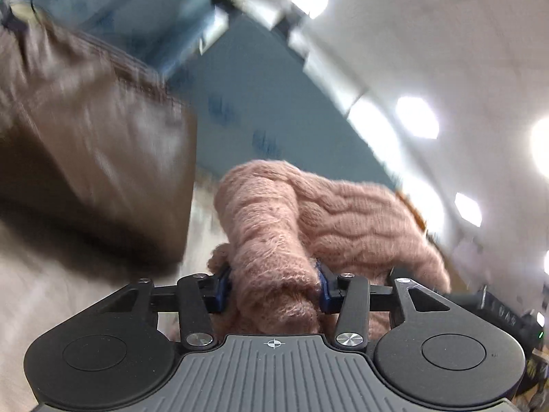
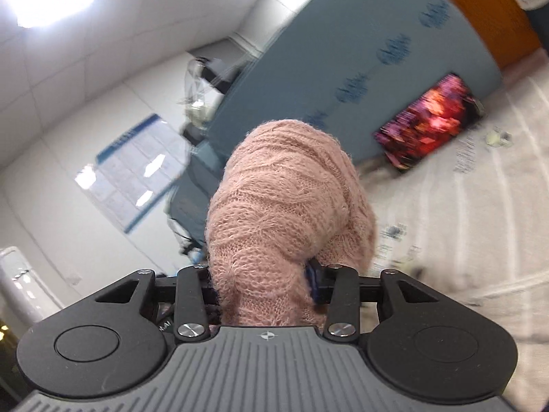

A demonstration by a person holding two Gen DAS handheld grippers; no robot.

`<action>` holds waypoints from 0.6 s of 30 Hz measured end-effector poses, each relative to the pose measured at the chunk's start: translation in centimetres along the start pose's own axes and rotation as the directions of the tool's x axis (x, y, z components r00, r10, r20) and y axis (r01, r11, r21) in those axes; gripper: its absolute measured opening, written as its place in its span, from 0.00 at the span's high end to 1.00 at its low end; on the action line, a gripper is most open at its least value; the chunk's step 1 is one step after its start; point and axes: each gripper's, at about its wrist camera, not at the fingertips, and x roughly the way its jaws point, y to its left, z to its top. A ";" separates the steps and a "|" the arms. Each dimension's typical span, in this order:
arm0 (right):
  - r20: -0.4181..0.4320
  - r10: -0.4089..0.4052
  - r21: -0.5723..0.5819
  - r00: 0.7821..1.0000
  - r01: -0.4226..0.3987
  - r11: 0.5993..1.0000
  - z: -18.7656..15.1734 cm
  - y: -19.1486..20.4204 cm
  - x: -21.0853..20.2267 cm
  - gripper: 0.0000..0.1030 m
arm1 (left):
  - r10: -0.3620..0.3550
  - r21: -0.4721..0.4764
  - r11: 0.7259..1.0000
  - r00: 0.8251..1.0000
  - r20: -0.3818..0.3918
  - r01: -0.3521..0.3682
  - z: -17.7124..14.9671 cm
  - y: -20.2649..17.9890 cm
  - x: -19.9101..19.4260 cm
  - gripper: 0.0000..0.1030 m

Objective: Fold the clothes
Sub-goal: 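Lift the folded sweater with both grippers and carry it onto the brown bag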

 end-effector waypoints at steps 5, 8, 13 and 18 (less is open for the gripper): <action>0.004 0.154 -0.074 0.988 -0.154 0.985 1.1 4.0 2.8 0.64 | 0.009 0.059 0.998 0.973 0.232 -0.023 3.5 -0.2 -4.7 0.57; -0.011 0.226 -0.116 0.974 -0.225 0.967 1.8 6.2 5.9 0.64 | 0.028 0.101 0.993 0.933 0.360 -0.068 6.1 -0.2 -7.1 0.57; -0.035 0.290 -0.144 0.956 -0.292 0.946 2.1 8.1 12.0 0.64 | 0.090 0.127 0.975 0.852 0.516 -0.181 8.9 1.8 -7.9 0.57; -0.115 0.235 -0.179 0.965 -0.253 0.951 0.4 7.4 18.4 0.64 | 0.213 0.059 0.960 0.850 0.482 -0.274 7.9 6.7 -4.8 0.58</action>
